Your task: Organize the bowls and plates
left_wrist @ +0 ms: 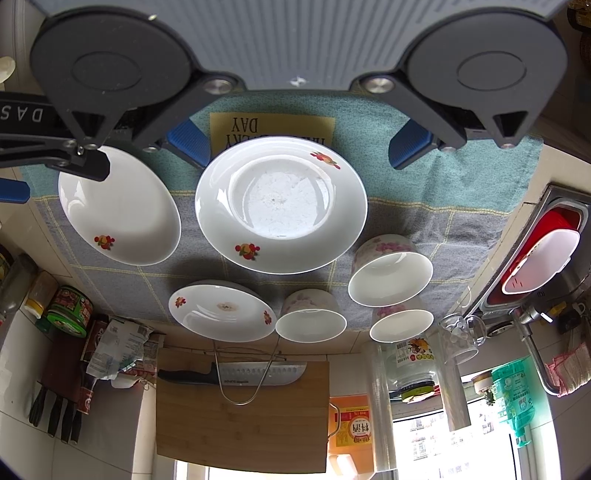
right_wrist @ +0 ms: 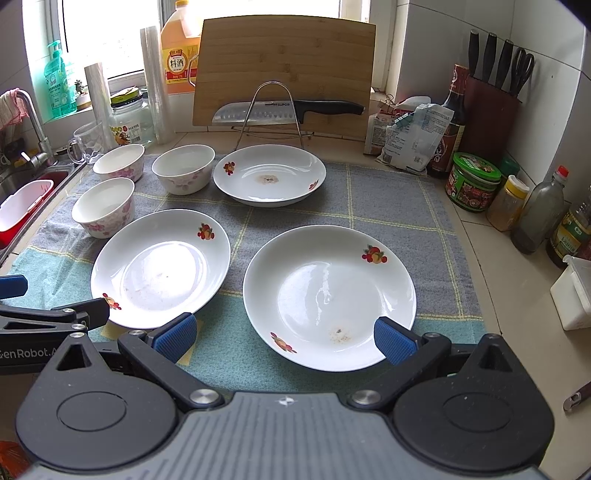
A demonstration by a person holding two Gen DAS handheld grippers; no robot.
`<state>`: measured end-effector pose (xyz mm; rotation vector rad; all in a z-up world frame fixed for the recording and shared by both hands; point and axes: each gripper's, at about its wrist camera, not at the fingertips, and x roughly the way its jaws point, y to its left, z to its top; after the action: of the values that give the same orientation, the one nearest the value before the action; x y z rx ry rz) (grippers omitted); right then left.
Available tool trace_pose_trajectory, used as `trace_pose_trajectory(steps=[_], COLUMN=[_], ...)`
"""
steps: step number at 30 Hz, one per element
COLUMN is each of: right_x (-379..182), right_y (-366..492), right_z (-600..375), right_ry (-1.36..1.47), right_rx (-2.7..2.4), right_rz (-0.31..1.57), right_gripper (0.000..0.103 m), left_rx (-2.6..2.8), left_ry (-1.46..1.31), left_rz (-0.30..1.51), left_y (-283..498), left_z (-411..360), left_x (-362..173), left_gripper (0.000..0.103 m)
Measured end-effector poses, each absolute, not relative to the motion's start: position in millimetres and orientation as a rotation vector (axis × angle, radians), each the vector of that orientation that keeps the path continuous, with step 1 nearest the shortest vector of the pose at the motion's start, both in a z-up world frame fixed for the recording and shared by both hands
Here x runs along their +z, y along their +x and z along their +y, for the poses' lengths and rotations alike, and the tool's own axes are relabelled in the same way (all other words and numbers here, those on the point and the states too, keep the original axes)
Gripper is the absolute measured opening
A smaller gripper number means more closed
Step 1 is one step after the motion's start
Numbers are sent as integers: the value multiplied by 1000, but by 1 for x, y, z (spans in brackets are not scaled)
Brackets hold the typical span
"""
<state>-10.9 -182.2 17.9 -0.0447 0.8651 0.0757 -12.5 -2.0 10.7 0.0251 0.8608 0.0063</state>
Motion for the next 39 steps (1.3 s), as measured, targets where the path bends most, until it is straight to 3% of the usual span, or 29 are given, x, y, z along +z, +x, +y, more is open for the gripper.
trace_pose_trajectory(steps=[39], right_x=[6], right_y=[-11], right_z=[-203], right_ry=[-97], right_rx=[178], right_rz=[812], right_gripper=[103], left_rx=[-27], left_ry=[-9], left_rz=[828], left_y=[-7], left_z=[-8], left_x=[5], left_gripper=[102])
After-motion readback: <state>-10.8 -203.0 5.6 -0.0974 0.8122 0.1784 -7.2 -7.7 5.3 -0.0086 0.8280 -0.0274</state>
